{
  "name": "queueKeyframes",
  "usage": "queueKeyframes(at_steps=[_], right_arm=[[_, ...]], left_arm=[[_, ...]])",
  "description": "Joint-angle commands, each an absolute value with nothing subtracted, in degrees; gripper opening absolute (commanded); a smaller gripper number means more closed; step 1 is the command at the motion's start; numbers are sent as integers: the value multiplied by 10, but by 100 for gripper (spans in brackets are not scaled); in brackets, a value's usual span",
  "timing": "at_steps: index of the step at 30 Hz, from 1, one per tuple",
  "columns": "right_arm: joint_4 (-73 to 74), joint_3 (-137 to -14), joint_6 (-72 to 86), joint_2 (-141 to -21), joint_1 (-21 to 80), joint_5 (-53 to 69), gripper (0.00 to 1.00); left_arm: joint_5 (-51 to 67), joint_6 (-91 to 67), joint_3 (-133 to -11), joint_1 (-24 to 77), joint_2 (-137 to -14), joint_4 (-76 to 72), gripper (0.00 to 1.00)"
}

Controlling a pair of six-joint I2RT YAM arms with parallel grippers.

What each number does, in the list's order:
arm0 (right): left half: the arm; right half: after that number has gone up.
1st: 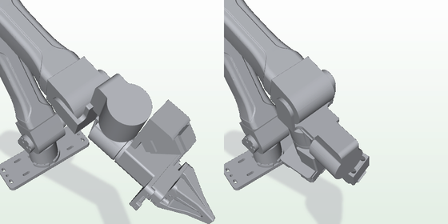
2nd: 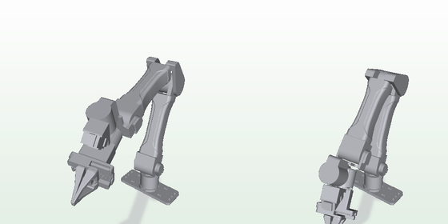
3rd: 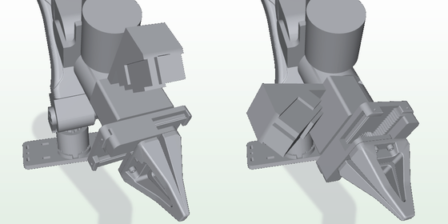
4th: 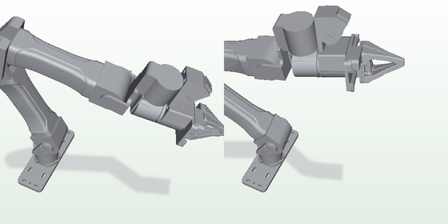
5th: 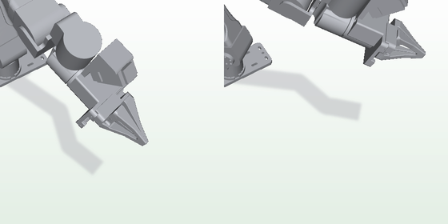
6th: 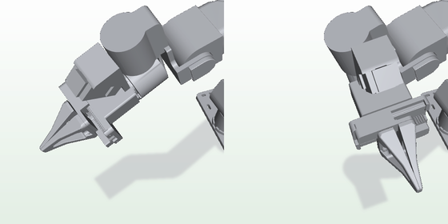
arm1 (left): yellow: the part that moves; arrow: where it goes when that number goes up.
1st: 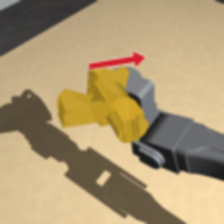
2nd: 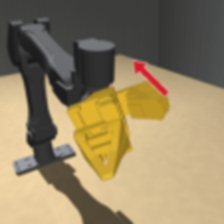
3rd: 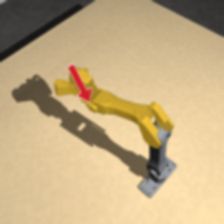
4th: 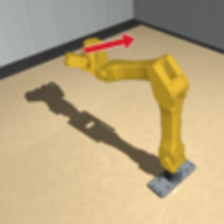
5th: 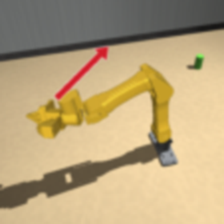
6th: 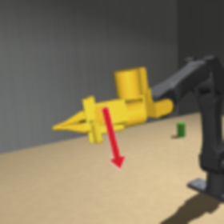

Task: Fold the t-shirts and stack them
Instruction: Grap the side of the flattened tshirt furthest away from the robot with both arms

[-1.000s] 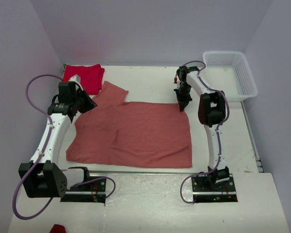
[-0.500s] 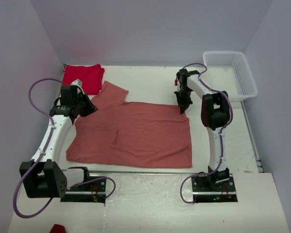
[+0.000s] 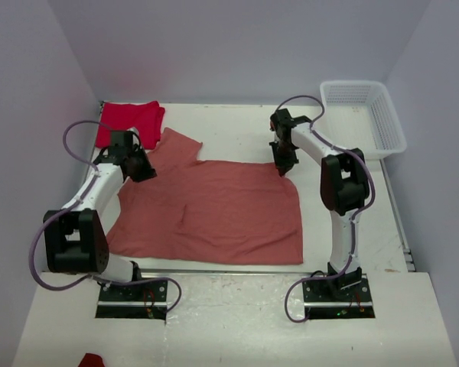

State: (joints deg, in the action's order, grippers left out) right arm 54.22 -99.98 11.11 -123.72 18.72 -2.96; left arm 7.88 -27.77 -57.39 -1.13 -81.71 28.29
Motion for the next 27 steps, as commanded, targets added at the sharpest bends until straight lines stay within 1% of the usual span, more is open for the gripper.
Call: queueKeyframes(at_steps=[1, 3, 8, 9, 10, 13, 14, 16, 17, 20, 25, 27], right_arm=[[516, -998, 127, -1198, 188, -56, 0], [517, -1000, 128, -1195, 187, -61, 0], [510, -992, 130, -1182, 188, -55, 0], [507, -985, 132, -1179, 189, -53, 0], [507, -984, 134, -1173, 192, -48, 0], [504, -979, 136, -1166, 196, -41, 0], [504, -979, 135, -1164, 199, -38, 0], [505, -979, 136, -1161, 204, -36, 0], [505, -979, 136, -1157, 204, -24, 0], [499, -975, 136, -1151, 207, -11, 0], [495, -959, 130, -1143, 209, -4, 0], [490, -950, 130, -1137, 209, -4, 0]], left_arm=[[75, -252, -622, -6, -863, 243, 8], [72, -246, -654, -6, -887, 245, 9], [62, -238, -735, -6, -968, 254, 16], [62, -238, -750, -6, -980, 260, 21], [61, -238, -764, -6, -1005, 264, 28], [40, -233, -834, 12, -1063, 293, 35], [36, -230, -875, 14, -1079, 301, 39], [23, -219, -914, 21, -1121, 315, 40], [5, -215, -958, 23, -1137, 324, 41], [3, -200, -1029, 25, -1193, 341, 41], [3, -176, -1116, 25, -1266, 348, 40], [-14, -169, -1138, 25, -1294, 353, 40]])
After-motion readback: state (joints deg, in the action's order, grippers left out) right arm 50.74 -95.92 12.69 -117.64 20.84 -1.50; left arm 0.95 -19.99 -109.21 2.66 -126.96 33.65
